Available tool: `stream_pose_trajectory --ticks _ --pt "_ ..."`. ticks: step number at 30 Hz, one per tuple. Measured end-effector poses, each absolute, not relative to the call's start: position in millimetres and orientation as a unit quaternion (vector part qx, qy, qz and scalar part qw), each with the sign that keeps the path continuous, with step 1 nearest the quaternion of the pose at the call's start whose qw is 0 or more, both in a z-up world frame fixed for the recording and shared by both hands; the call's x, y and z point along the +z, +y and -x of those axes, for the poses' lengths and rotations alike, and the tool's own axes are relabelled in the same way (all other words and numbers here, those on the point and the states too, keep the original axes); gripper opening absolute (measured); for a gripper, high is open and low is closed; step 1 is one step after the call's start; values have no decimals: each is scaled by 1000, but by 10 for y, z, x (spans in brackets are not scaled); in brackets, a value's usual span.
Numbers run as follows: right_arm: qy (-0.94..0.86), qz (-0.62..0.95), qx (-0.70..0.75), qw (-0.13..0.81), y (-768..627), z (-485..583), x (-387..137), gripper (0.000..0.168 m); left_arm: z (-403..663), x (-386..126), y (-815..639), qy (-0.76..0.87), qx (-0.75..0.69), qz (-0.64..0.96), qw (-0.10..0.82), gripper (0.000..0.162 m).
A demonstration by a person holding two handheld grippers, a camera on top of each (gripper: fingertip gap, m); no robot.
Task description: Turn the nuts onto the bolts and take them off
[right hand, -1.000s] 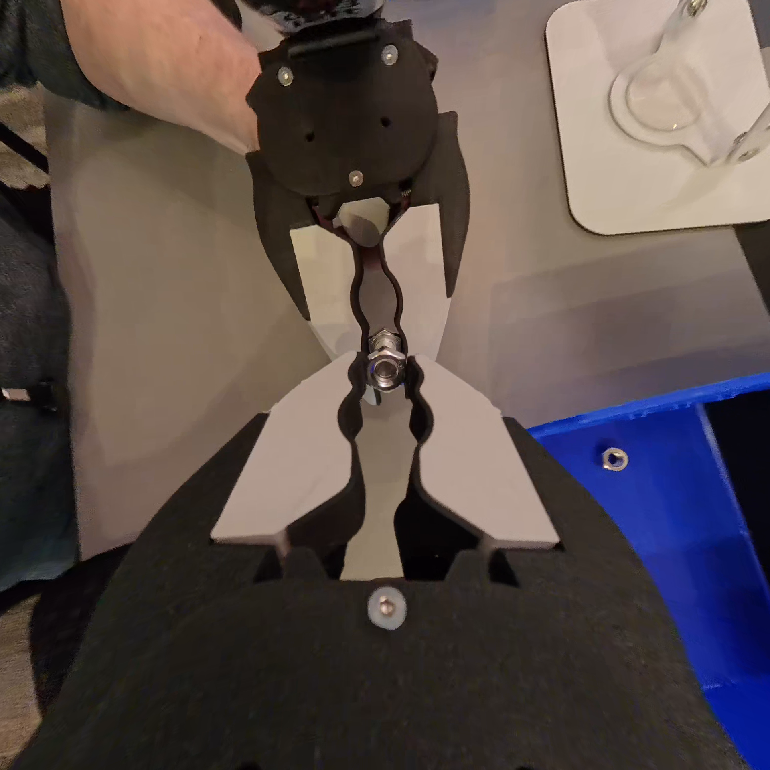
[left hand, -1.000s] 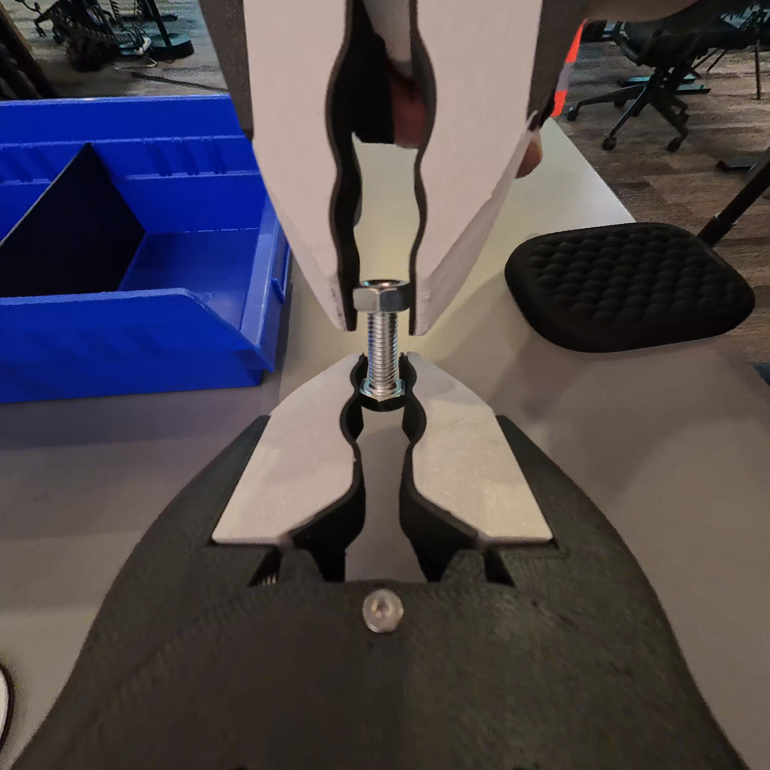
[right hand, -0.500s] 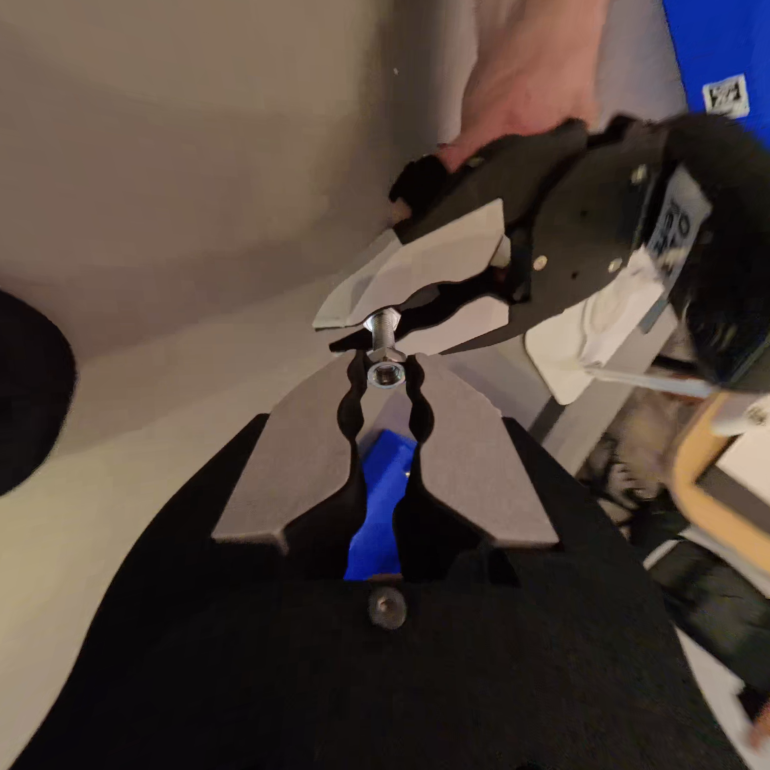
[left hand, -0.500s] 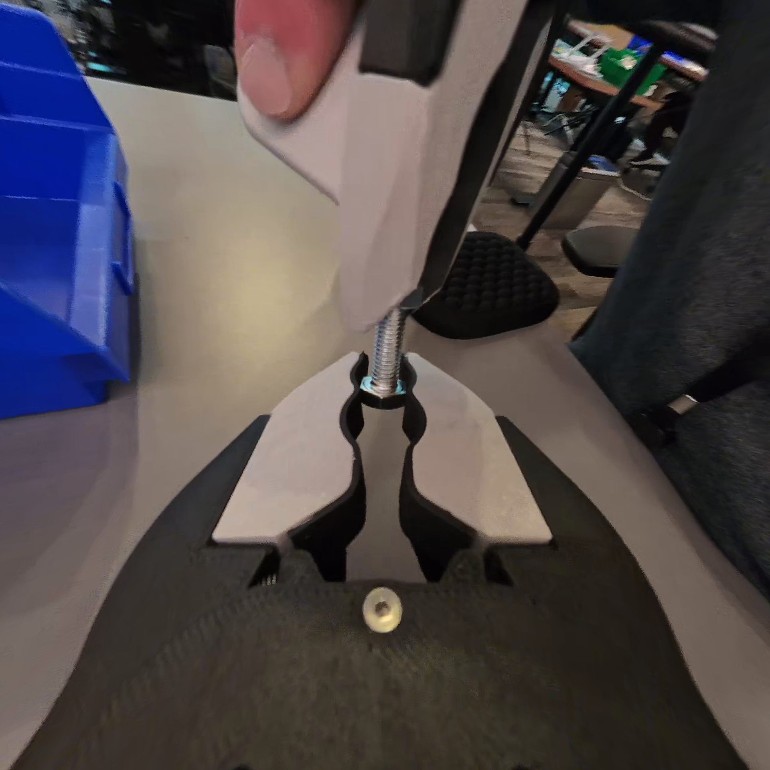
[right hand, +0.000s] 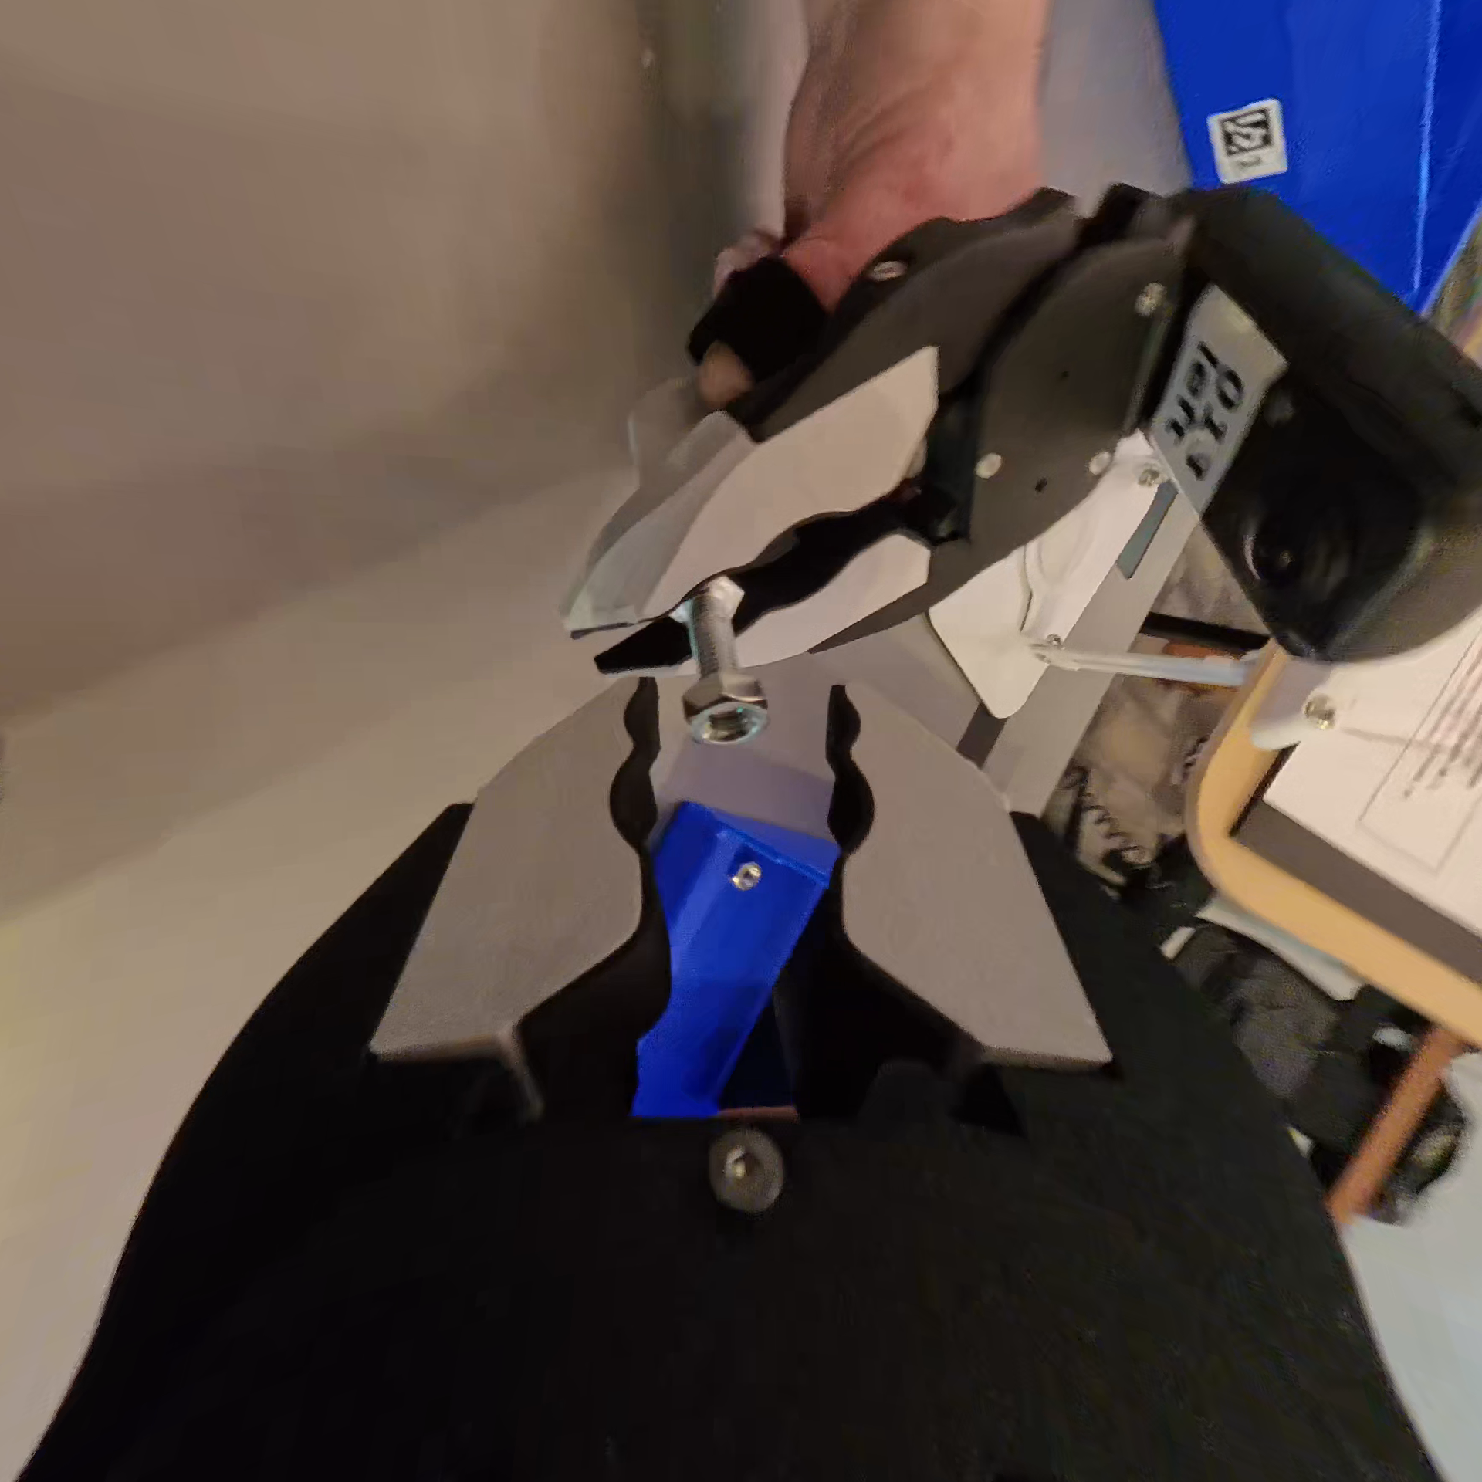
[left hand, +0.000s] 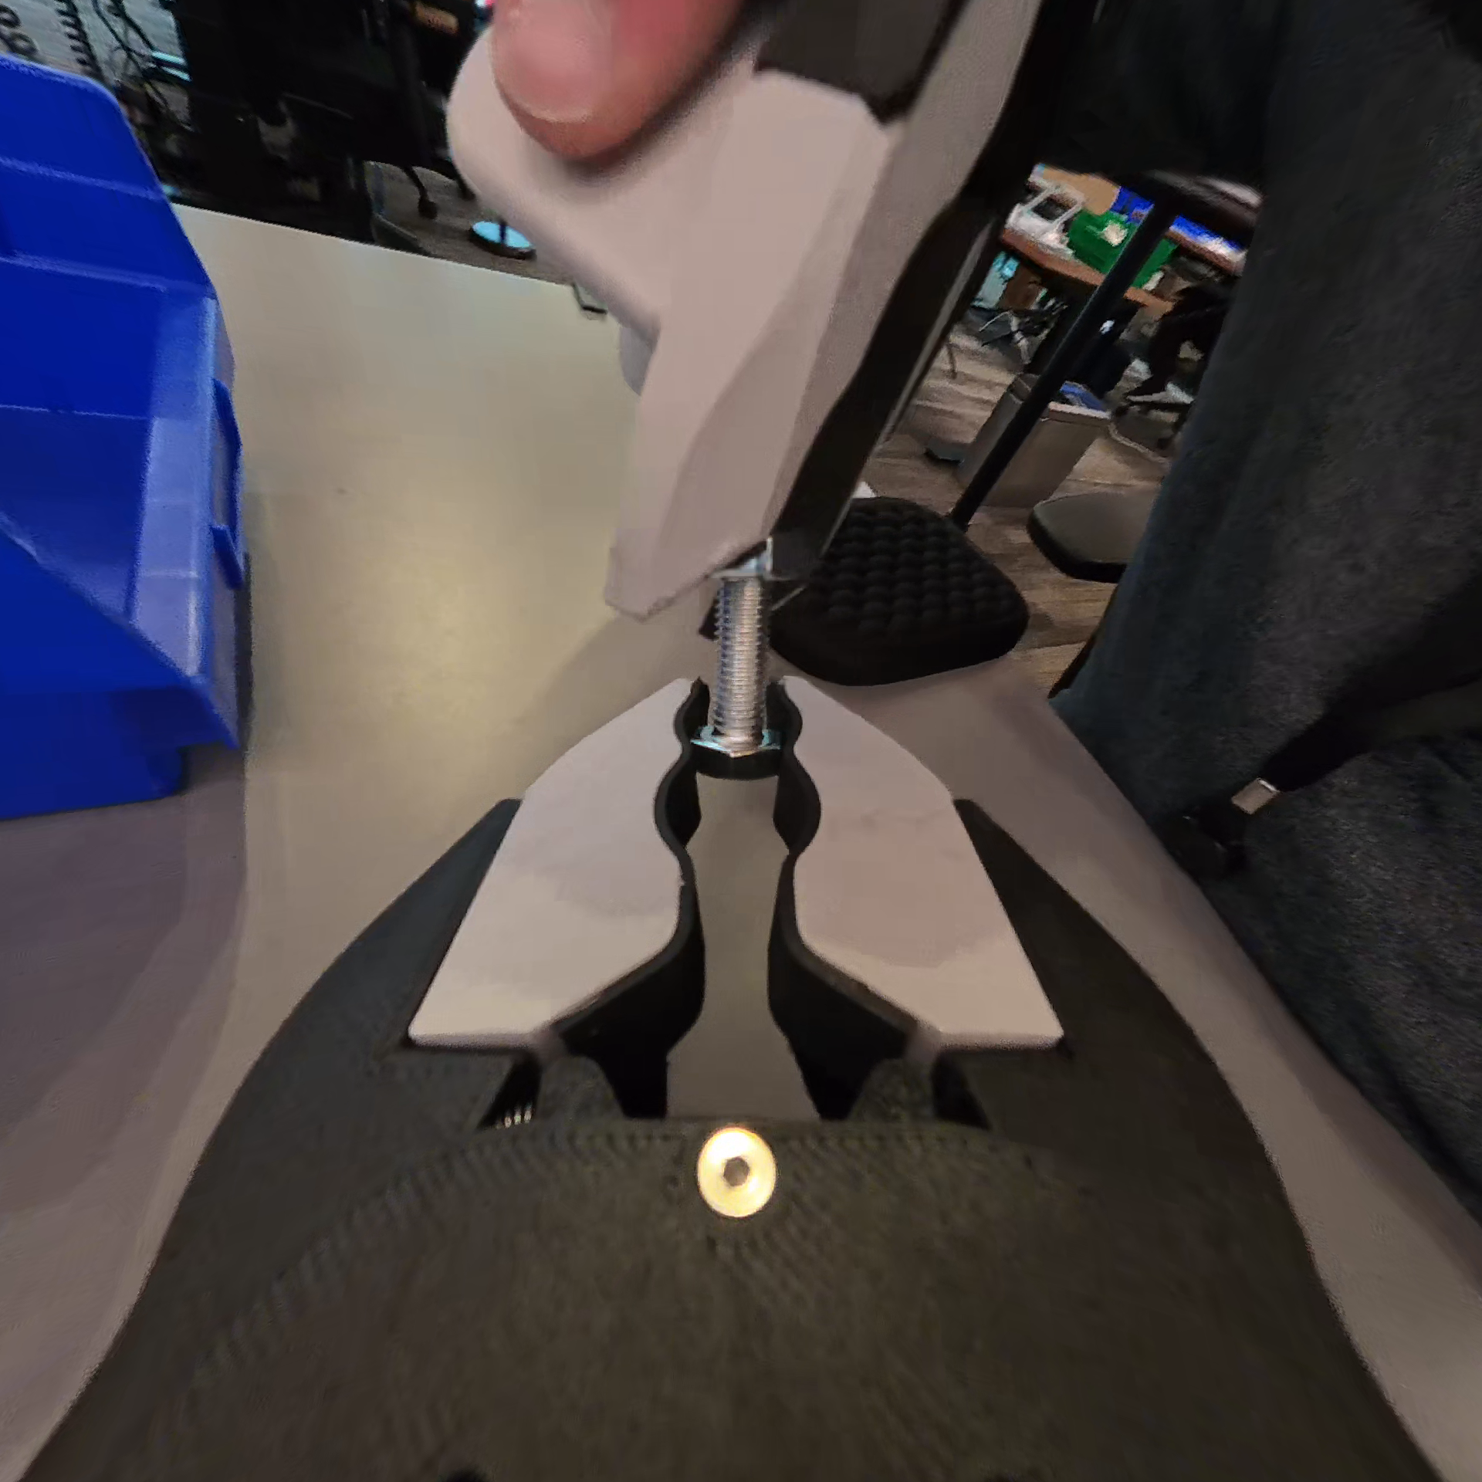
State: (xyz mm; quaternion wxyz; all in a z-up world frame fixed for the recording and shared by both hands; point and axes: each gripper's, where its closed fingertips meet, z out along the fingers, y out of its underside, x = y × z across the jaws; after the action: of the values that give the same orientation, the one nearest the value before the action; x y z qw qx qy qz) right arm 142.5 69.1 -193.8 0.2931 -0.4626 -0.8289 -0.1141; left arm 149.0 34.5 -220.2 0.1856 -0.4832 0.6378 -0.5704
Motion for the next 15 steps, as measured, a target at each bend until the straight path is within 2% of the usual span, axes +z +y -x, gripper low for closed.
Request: stream_pose_trajectory --ticks 4,9,12,15 --pt "-760 569 -15 313 684 -1410 -1810 41 -1518 -2178 411 640 -548 492 219 14" --pt "-635 703 141 288 640 -1390 -1802 33 -1552 -2169 514 649 -500 507 268 14" --pt "-599 734 162 277 655 -1412 -1872 21 -1553 -2152 548 652 -484 510 283 14" --pt "-583 739 181 284 661 -1400 -1877 19 -1553 -2172 548 656 -477 512 284 14"
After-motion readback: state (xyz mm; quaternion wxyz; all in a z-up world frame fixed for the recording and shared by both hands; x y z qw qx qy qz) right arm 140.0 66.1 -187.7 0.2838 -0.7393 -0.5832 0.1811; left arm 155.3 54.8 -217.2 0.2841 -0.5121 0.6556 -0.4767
